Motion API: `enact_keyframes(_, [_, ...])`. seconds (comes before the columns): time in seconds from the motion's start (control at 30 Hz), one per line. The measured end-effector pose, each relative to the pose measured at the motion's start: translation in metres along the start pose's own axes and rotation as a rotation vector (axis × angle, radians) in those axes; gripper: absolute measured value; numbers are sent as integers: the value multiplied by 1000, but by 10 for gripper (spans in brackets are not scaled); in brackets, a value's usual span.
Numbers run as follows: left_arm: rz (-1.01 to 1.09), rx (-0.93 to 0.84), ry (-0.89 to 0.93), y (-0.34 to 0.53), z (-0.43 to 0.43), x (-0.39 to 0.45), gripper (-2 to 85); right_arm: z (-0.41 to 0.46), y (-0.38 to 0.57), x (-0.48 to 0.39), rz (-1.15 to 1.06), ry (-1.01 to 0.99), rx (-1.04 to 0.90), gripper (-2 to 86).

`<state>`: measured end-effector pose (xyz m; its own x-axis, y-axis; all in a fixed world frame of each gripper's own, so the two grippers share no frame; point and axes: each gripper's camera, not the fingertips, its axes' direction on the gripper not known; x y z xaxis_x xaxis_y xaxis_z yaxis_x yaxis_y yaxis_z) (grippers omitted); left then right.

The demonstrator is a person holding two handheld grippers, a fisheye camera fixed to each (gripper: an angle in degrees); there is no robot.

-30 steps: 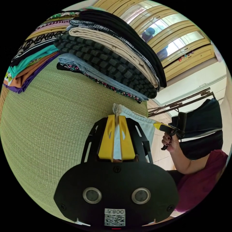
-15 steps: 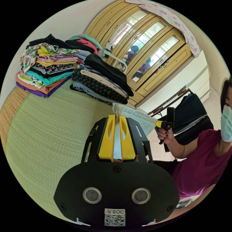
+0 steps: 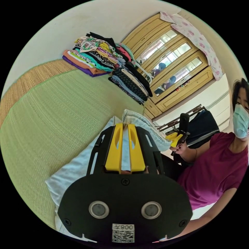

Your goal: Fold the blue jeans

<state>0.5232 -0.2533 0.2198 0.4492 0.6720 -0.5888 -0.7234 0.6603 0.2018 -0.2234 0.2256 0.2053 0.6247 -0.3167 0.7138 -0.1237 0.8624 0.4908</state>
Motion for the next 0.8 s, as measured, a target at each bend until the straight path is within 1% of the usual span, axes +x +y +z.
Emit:
enact_keyframes(0.1, [-69,-10,-18,38,-13,-31,31,33,-14,-1,0,25,-84,59])
enact_keyframes(0.27, [-278,-22,-33,109,-31,-91,36,79,-31,5,21,65,-217,59])
enact_keyframes(0.37, [-374,25,15,151,-48,-110,46,95,-39,3,19,76,-271,57])
enact_keyframes(0.43, [-398,64,63,173,-57,-111,60,100,-45,-3,4,91,-296,52])
enact_keyframes(0.53, [-405,78,107,198,-63,-99,78,107,-55,-11,-11,50,-342,23])
enact_keyframes(0.67, [-393,25,73,215,-61,-81,86,112,-70,-29,-46,149,-406,7])
enact_keyframes(0.73, [-391,7,65,221,-61,-73,85,101,-80,-41,-65,157,-393,5])
enact_keyframes(0.8, [-384,-18,51,228,-60,-64,84,86,-94,-59,-112,221,-382,6])
